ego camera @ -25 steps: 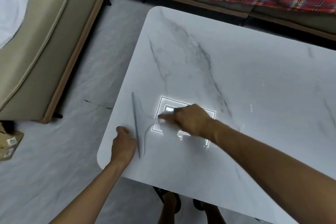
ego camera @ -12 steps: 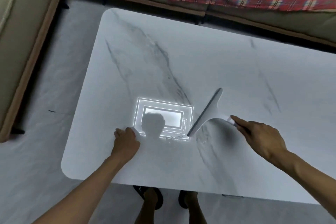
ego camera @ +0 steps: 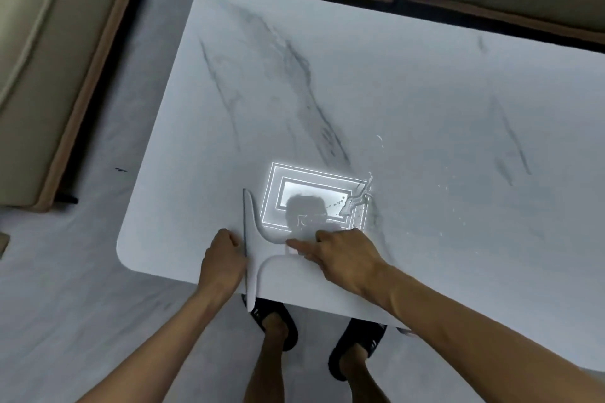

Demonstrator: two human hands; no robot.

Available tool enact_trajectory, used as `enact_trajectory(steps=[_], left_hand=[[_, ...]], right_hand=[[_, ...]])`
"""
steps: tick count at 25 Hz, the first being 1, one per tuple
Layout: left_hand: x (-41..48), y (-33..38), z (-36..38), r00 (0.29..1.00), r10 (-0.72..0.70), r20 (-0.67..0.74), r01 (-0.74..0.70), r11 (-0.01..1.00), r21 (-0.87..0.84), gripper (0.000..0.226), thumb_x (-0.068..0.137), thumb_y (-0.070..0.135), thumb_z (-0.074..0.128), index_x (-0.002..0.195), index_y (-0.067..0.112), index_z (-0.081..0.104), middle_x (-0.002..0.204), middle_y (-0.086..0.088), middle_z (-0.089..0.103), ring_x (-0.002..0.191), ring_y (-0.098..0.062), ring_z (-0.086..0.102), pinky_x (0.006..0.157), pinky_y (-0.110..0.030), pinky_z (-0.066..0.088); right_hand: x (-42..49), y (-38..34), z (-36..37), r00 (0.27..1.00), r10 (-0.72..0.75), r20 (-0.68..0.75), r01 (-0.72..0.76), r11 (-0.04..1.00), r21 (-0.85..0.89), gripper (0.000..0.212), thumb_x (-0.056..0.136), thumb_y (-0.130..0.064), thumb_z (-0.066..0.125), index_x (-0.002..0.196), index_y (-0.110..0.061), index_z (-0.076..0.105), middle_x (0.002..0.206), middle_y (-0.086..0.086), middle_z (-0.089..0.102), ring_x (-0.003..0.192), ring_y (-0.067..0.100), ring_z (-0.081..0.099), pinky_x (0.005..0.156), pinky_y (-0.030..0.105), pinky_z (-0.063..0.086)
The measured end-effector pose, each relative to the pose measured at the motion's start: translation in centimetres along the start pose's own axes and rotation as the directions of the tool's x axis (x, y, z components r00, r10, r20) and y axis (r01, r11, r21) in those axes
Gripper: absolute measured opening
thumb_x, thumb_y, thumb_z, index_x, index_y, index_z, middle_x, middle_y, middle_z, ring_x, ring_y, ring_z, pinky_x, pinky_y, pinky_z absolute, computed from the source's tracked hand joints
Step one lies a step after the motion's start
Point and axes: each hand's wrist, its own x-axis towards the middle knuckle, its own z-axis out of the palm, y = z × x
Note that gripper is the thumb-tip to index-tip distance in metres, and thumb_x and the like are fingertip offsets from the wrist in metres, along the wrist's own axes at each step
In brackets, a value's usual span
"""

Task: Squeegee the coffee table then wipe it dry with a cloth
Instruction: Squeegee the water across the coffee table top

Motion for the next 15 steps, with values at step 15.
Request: enact_trajectory(steps=[15], left_hand=[[-7.6,2.1,4.7,0.998,-0.02,0.054,0.022,0.999,-0.033,0.02,0.086,0.004,0.034,0.099,0.014,0.046,0.079,-0.006,0.055,0.063,-0.02,0.052,0.049,-0.029,0.036]], right_hand=[[-14.4,8.2,-2.6,0.99,0.139,-0.03,-0.139,0.99,0.015,0.041,0.101,-0.039,0.034,0.139,-0.053,0.031,0.087,-0.005,0.06,0.073,0.026,0.063,0.057,0.033,0.046]])
